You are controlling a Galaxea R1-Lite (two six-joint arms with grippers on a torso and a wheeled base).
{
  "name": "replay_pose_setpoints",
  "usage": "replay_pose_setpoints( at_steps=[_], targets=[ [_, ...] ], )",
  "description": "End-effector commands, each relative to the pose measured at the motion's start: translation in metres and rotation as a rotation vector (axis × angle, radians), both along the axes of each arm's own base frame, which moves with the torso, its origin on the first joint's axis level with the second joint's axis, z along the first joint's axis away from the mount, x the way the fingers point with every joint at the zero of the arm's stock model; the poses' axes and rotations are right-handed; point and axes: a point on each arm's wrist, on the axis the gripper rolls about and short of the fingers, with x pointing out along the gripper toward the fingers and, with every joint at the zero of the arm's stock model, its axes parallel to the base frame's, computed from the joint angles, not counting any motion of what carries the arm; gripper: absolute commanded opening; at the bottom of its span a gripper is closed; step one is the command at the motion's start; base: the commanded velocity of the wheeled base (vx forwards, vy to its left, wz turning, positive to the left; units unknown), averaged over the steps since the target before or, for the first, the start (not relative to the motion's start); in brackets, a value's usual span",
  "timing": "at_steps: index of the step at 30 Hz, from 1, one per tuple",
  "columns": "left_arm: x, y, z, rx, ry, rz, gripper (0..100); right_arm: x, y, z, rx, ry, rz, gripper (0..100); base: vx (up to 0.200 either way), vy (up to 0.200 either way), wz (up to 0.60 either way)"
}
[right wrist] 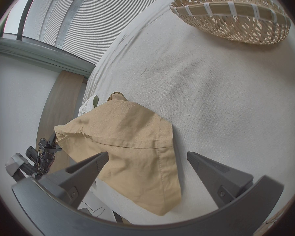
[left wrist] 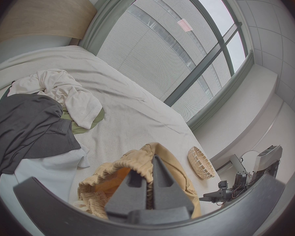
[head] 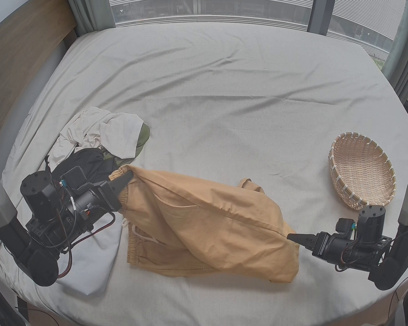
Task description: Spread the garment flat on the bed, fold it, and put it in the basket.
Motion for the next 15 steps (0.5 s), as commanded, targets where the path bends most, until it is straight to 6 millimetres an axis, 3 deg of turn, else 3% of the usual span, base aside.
replay_pose_setpoints(
  at_steps=[1,6,11,15],
  targets=[
    [0.000,0.000,0.000,0.000,0.001,0.001,0,0.003,0.007,-0.019,0.001,0.050,0.017,100,0.000,0.000,0.00],
    [-0.001,0.001,-0.002,0.002,0.010,0.001,0,0.005,0.013,-0.027,0.035,0.065,0.016,100,0.000,0.000,0.00],
    [-0.001,0.001,-0.002,0.002,0.010,0.002,0,0.005,0.013,-0.023,0.060,0.064,0.006,100,0.000,0.000,0.00],
    [-0.001,0.001,-0.003,0.003,0.013,0.002,0,0.000,0.013,0.002,0.113,-0.011,0.008,100,0.000,0.000,0.00]
  ],
)
